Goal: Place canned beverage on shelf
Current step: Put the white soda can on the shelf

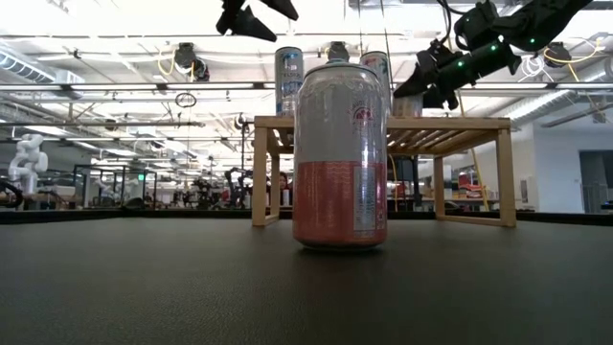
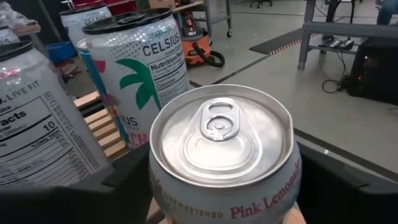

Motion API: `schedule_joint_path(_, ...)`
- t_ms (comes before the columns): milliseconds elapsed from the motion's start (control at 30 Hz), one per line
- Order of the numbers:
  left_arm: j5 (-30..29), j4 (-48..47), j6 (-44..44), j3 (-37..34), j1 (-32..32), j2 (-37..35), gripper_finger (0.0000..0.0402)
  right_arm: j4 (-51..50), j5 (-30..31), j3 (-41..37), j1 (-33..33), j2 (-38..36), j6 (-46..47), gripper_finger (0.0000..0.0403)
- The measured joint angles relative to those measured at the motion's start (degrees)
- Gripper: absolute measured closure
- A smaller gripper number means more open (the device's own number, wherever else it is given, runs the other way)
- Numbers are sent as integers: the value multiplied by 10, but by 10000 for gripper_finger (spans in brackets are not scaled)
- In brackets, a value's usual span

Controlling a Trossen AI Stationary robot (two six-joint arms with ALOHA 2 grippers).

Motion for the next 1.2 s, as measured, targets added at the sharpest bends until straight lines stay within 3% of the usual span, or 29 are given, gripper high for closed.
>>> schedule_joint_path(200,6,0,0,0,9,0,27,-1,1,0,0,0,3,77)
schedule_joint_path(567,7,0,0,0,12,0,27,-20,1,48,0,1,-20,75)
schedule_joint_path(767,7,0,0,0,6,0,27,-84,0,90,0,1,-31,72)
schedule_joint_path(967,8,-14,0,0,-1,0,27,-151,0,93,1,7,-47,72)
schedule_joint_path(1200,8,-29,-14,0,-2,0,27,-144,-1,94,1,37,-52,72)
